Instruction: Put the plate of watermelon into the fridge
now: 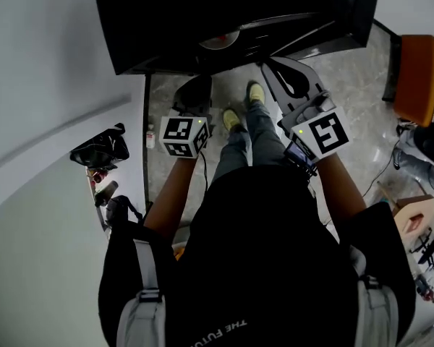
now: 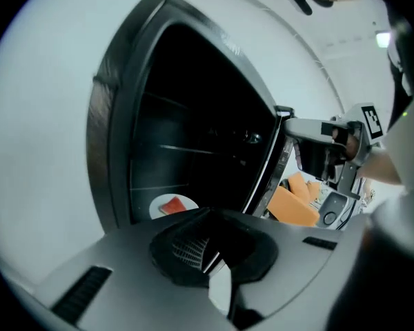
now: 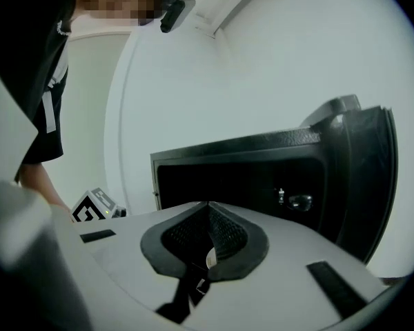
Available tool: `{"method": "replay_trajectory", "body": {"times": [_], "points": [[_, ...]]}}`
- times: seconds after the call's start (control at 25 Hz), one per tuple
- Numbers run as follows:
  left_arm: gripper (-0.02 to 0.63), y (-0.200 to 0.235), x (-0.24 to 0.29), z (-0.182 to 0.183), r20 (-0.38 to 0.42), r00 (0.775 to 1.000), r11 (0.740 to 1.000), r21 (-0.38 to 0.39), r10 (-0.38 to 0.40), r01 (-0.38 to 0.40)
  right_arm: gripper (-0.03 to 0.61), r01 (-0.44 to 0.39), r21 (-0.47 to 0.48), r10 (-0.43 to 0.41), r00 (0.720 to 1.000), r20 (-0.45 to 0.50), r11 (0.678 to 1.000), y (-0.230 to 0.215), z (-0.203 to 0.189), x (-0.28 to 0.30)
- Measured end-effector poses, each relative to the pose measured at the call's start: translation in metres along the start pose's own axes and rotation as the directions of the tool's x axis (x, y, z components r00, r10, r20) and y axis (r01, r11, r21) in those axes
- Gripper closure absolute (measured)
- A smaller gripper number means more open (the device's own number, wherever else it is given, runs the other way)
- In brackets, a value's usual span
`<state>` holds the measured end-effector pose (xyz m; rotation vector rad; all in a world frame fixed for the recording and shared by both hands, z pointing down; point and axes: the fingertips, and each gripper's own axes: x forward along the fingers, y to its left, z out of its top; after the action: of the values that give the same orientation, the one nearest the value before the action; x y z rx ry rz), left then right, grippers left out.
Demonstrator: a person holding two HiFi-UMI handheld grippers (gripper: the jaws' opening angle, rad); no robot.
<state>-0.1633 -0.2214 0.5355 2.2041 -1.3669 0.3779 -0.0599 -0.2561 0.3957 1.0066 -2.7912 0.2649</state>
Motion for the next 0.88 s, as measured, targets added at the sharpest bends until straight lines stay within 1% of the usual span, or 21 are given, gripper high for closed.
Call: {"method": "replay_trajectory", "body": {"times": [0.2, 0.36, 0.56, 0.72, 0.88], "points": [[0.603, -0.012, -0.040, 0.034, 0.069, 0.997, 0.999, 0.023, 0.027, -0.029, 0.565, 0.017, -0.036, -0.016, 0.999, 0.035, 0.999, 0.008, 0.029, -0.013], [0.603, -0.018, -0.069, 0.056, 0.147, 0.988, 0.997, 0.056, 0.040, -0.048, 0.565, 0.038, -0.050, -0.037, 0.999, 0.020, 0.998, 0.016, 0.036, -0.030], [0.603, -0.036, -0.091, 0.092, 0.234, 0.970, 0.987, 0.124, 0.069, -0.100, 0.565, 0.098, -0.080, -0.088, 0.989, 0.118, 0.992, 0.006, 0.076, -0.065], [0.604, -0.041, -0.101, 0.100, 0.258, 0.963, 0.984, 0.136, 0.077, -0.115, 0.565, 0.118, -0.102, -0.105, 0.987, 0.125, 0.988, 0.004, 0.082, -0.090], [0.603, -0.047, -0.113, 0.097, 0.256, 0.965, 0.981, 0.168, 0.055, -0.101, 0.565, 0.135, -0.061, -0.130, 0.989, 0.074, 0.989, -0.001, 0.067, -0.125]]}}
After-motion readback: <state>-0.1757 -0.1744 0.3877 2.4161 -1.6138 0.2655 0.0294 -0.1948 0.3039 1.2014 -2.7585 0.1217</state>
